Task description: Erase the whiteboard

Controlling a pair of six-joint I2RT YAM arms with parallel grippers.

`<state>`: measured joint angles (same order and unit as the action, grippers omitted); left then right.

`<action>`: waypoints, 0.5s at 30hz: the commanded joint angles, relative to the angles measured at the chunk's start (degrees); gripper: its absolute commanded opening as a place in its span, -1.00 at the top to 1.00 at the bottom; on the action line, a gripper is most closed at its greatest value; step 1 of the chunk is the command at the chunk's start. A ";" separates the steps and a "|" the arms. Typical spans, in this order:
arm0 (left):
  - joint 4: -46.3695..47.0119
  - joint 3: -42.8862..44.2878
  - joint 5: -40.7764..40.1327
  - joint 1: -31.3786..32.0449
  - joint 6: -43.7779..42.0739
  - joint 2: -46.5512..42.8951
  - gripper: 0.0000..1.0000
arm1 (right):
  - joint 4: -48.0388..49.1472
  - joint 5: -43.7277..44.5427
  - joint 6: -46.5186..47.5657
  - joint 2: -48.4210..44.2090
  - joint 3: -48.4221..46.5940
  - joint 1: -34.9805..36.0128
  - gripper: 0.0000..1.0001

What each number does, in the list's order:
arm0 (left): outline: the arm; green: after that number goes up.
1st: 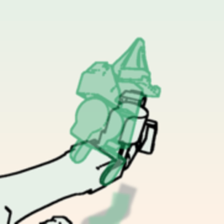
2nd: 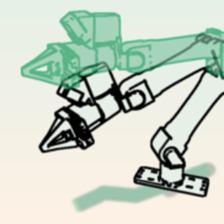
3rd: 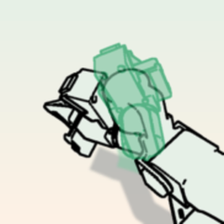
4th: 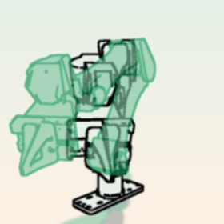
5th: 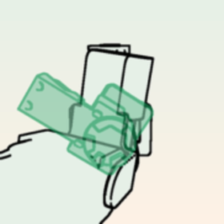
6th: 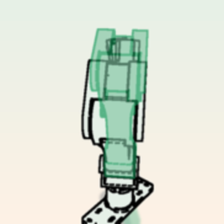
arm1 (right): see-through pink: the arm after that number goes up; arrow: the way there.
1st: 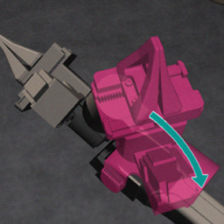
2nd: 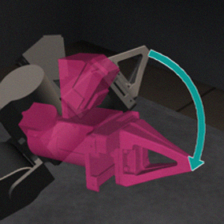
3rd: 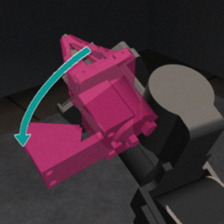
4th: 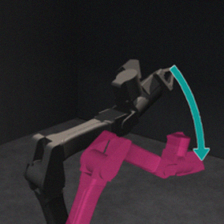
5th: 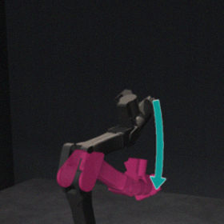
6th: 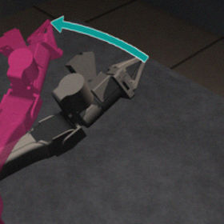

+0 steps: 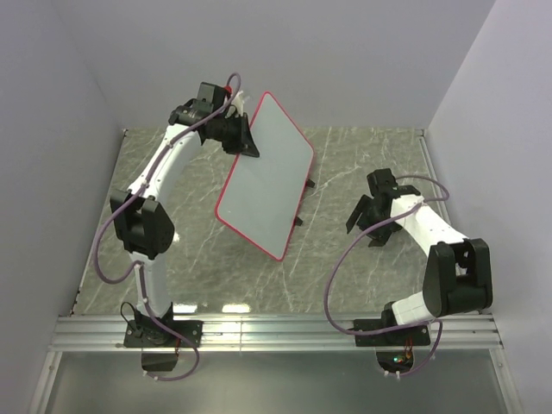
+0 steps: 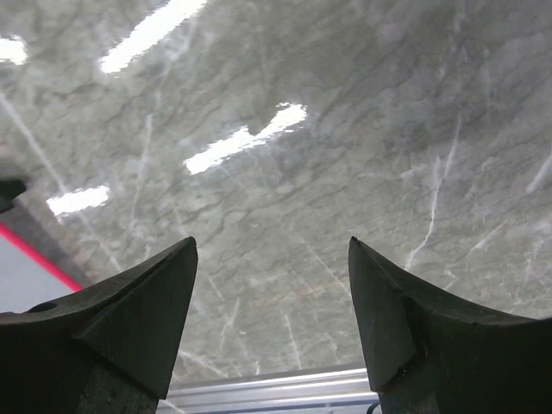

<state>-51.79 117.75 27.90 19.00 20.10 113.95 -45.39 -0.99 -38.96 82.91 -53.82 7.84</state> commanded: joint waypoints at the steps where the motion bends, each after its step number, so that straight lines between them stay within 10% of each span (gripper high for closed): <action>1: -0.33 0.72 -4.61 0.95 -8.41 4.17 0.82 | -2.60 -1.73 2.31 -0.12 -4.00 -0.37 -0.55; 6: -0.94 0.11 -7.24 1.12 -8.50 5.05 0.23 | -2.43 -2.52 3.36 0.40 -5.24 -0.28 -0.55; 15: 0.20 -0.24 -9.35 1.12 -6.83 2.07 0.11 | -0.32 -4.63 3.28 1.99 -3.57 -0.45 -0.55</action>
<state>-51.40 117.60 19.70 18.90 14.31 118.98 -46.50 -4.62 -36.29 84.93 -57.19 7.81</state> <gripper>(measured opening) 0.446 0.776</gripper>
